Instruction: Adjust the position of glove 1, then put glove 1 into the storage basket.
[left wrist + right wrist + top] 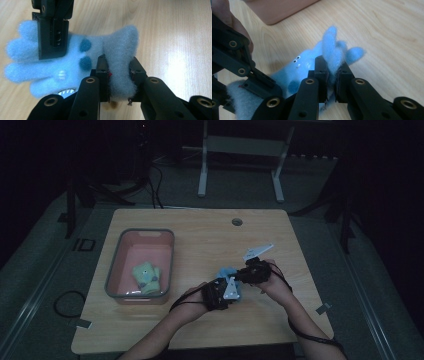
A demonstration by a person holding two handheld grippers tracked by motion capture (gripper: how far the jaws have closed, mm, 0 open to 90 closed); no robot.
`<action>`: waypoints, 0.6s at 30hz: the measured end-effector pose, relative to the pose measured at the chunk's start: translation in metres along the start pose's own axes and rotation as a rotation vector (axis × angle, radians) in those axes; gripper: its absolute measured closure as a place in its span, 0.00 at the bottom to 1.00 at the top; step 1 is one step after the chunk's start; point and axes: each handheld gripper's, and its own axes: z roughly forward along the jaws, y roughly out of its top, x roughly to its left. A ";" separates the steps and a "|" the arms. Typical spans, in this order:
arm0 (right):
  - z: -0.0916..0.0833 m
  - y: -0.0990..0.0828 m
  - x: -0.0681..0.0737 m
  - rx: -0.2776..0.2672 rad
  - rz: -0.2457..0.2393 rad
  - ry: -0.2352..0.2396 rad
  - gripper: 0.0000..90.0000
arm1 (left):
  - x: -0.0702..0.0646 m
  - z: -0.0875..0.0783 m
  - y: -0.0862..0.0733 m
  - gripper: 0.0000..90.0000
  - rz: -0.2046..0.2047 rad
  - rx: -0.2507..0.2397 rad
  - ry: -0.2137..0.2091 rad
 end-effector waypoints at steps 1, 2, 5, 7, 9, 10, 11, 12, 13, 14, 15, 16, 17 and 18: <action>0.000 0.003 0.001 -0.002 -0.002 -0.004 0.92 | 0.001 -0.002 0.000 0.84 -0.001 0.001 -0.002; 0.000 0.005 0.002 -0.004 -0.002 -0.002 0.92 | 0.002 -0.004 0.000 0.84 -0.001 0.000 0.002; 0.000 0.011 0.004 -0.008 -0.009 0.002 0.92 | 0.002 -0.008 -0.002 0.84 0.007 0.004 0.020; 0.001 0.014 0.005 -0.014 -0.008 0.006 0.92 | 0.004 -0.010 -0.003 0.84 0.004 0.005 0.020; 0.001 0.018 0.006 -0.017 -0.004 0.007 0.92 | 0.006 -0.013 -0.004 0.84 0.002 0.008 0.019; 0.002 0.019 0.006 -0.015 -0.006 0.012 0.92 | 0.006 -0.014 -0.004 0.84 0.007 0.008 0.027; 0.002 0.021 0.007 -0.015 -0.006 0.006 0.92 | 0.007 -0.016 -0.004 0.85 0.007 0.009 0.025; 0.003 0.022 0.007 -0.014 -0.008 0.008 0.92 | 0.007 -0.018 -0.004 0.85 0.007 0.007 0.027; 0.003 0.023 0.007 -0.019 -0.008 0.011 0.92 | 0.008 -0.019 -0.004 0.85 0.008 0.009 0.028; 0.003 0.024 0.008 -0.020 -0.005 0.012 0.92 | 0.008 -0.020 -0.004 0.85 0.010 0.012 0.028; 0.003 0.026 0.008 -0.022 -0.011 0.013 0.92 | 0.008 -0.020 -0.004 0.85 0.010 0.012 0.028; 0.003 0.027 0.009 -0.021 -0.013 0.009 0.92 | 0.010 -0.024 -0.005 0.85 0.004 0.012 0.026; 0.003 0.030 0.010 -0.023 -0.013 0.011 0.92 | 0.010 -0.024 -0.005 0.85 0.004 0.012 0.026; 0.004 0.031 0.011 -0.023 -0.017 0.007 0.92 | 0.010 -0.027 -0.005 0.85 0.008 0.013 0.039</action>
